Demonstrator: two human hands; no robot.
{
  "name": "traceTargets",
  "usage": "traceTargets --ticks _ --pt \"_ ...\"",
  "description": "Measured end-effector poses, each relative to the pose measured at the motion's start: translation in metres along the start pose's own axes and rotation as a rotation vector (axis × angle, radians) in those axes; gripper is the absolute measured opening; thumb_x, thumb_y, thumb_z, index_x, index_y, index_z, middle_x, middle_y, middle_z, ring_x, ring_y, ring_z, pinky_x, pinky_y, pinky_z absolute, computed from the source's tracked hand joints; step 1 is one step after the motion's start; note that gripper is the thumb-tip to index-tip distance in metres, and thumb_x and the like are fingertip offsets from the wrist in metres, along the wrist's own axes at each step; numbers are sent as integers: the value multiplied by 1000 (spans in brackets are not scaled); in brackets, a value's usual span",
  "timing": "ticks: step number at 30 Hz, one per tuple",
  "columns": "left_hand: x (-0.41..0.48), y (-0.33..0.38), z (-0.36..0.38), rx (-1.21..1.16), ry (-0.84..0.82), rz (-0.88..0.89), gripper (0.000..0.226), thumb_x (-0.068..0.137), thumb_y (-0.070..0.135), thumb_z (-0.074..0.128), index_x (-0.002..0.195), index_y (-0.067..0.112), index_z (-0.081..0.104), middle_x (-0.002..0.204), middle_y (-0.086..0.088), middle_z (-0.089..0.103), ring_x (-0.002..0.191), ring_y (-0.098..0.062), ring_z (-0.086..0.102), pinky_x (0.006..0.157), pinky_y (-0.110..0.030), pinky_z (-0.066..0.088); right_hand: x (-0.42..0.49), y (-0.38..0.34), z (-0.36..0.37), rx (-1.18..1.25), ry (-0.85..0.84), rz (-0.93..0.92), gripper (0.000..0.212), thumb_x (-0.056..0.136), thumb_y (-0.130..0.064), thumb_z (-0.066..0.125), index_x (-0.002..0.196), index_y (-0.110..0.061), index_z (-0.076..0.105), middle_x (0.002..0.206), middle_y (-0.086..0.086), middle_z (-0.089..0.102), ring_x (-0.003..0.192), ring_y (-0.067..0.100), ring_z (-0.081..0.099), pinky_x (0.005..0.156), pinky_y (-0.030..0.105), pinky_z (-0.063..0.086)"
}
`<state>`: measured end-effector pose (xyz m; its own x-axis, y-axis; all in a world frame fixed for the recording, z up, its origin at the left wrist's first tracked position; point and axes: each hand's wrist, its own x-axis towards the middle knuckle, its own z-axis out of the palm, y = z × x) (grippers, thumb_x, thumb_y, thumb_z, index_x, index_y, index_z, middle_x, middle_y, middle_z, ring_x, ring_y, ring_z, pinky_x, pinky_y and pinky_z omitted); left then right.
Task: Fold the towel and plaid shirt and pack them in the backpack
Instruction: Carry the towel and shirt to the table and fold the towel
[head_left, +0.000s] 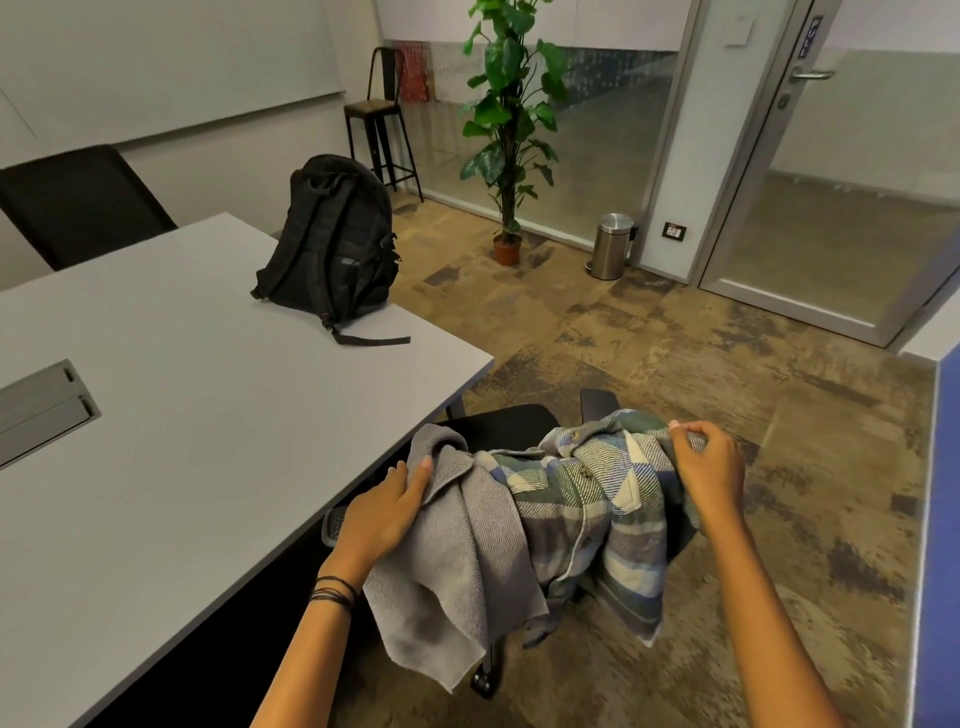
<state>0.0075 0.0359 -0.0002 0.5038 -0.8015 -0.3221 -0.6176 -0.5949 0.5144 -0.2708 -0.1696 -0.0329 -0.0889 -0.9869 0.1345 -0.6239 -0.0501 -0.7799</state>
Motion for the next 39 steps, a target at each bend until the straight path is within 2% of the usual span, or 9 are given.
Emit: traceTargets --ticks 4,8,12,16,22,29,32,34,39 --pt "-4 17 7 35 35 13 67 94 58 15 146 17 23 145 -7 40 119 -25 52 94 -33 37 -4 -2 -1 -116 13 -70 26 91 -25 55 91 -3 68 99 20 64 85 35 58 64 29 36" --pt "-10 27 15 27 135 51 63 92 59 17 134 16 38 75 2 58 70 -14 57 74 -30 43 -14 -8 -2 -208 -38 -135 29 93 -22 51 97 1 68 103 23 58 96 35 52 73 36 40" --pt "-9 33 20 -28 163 75 56 94 57 21 133 20 37 84 0 61 68 -10 54 75 -27 41 -28 -22 3 -244 -75 -164 30 94 -20 48 92 3 66 105 21 58 103 36 49 81 39 39" --pt "-7 34 25 -74 165 118 43 92 58 27 118 28 44 97 3 60 84 -16 57 89 -37 44 -42 -33 8 -293 -80 -257 32 97 -17 39 81 3 58 80 20 60 72 32 53 59 32 30" --pt "-11 46 32 -92 230 151 39 91 58 32 91 21 42 74 4 51 71 -18 54 79 -45 48 -65 -49 19 -329 -72 -289 35 99 -22 32 89 0 57 83 15 62 68 29 55 56 29 29" --pt "-9 51 29 -94 121 180 75 85 67 23 127 7 41 122 -8 54 103 -25 54 85 -34 43 -74 -55 22 -265 -143 -318 34 98 -29 37 96 -4 59 89 10 63 79 29 60 58 31 37" --pt "-9 49 12 -98 32 194 25 96 51 25 89 36 44 85 11 51 90 -18 49 77 -28 30 -64 -51 11 -222 -251 -356 35 98 -30 39 73 -8 49 65 3 50 58 22 50 46 31 27" --pt "-3 45 1 -121 70 196 40 93 55 20 70 31 42 68 9 45 76 -16 49 71 -34 35 -53 -49 2 -202 -288 -361 41 97 -31 41 66 -5 49 55 6 47 47 18 42 43 30 23" --pt "15 19 -1 -295 373 232 49 98 44 29 85 20 71 82 7 69 75 -8 63 77 -28 48 -30 -34 -12 -73 -232 -346 45 96 -26 46 54 -8 48 43 4 37 40 14 30 44 29 18"
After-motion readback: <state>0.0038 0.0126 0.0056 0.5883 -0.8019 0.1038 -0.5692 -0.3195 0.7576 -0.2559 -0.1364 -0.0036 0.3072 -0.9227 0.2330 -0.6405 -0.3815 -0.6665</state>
